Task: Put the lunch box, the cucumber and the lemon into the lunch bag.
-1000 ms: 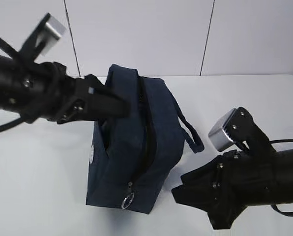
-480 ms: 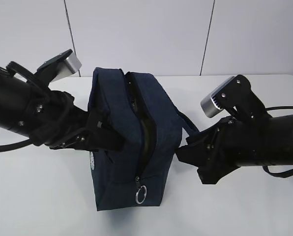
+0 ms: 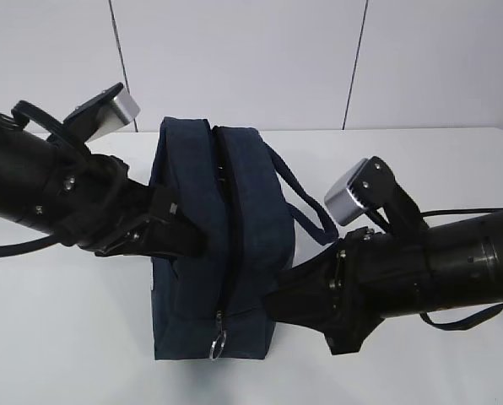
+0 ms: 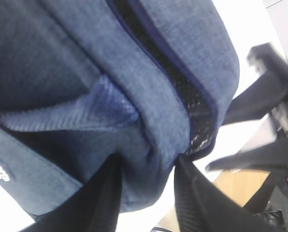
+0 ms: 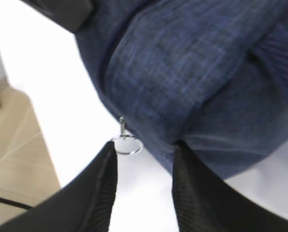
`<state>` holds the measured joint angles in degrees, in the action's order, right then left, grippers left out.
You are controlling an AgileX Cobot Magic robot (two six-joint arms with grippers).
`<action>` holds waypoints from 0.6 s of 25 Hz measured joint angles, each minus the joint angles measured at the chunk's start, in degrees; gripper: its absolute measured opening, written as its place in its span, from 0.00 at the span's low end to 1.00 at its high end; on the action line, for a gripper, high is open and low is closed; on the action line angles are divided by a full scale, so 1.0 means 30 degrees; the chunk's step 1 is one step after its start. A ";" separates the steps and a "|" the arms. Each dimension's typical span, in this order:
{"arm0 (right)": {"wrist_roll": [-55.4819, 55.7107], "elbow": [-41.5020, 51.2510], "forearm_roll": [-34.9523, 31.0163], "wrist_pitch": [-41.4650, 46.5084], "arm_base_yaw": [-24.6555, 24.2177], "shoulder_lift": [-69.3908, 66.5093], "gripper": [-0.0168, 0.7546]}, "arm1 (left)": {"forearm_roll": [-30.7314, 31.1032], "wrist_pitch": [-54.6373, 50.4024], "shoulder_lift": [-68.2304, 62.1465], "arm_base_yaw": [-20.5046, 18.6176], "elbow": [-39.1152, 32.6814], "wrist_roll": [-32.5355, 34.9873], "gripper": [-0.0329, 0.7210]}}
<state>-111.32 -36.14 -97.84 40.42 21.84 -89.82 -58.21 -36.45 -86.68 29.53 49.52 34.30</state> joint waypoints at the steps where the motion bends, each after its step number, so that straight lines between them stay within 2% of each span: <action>1: 0.0000 0.0000 0.0084 0.0340 0.0000 -0.0214 0.38 | -0.0045 -0.0031 0.0000 0.0000 0.0000 0.0000 0.39; 5: 0.0000 0.0000 0.0414 0.1014 0.0000 -0.0690 0.38 | -0.0200 -0.0120 0.0000 0.0000 0.0000 0.0000 0.35; 9: -0.0030 -0.0008 0.0991 0.1394 0.0000 -0.0724 0.38 | -0.0316 -0.0120 0.0000 0.0000 0.0000 0.0000 0.24; 13: -0.0030 -0.0008 0.1160 0.1508 0.0000 -0.0724 0.38 | -0.0425 0.0288 0.0000 0.0000 0.0000 0.0000 0.08; 15: -0.0030 -0.0042 0.1549 0.2091 0.0000 -0.0724 0.38 | -0.0425 0.0475 0.0000 0.0000 0.0000 -0.0027 0.06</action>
<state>-111.41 -36.26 -93.19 46.69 21.84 -91.99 -59.49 -35.03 -86.68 29.53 49.52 34.22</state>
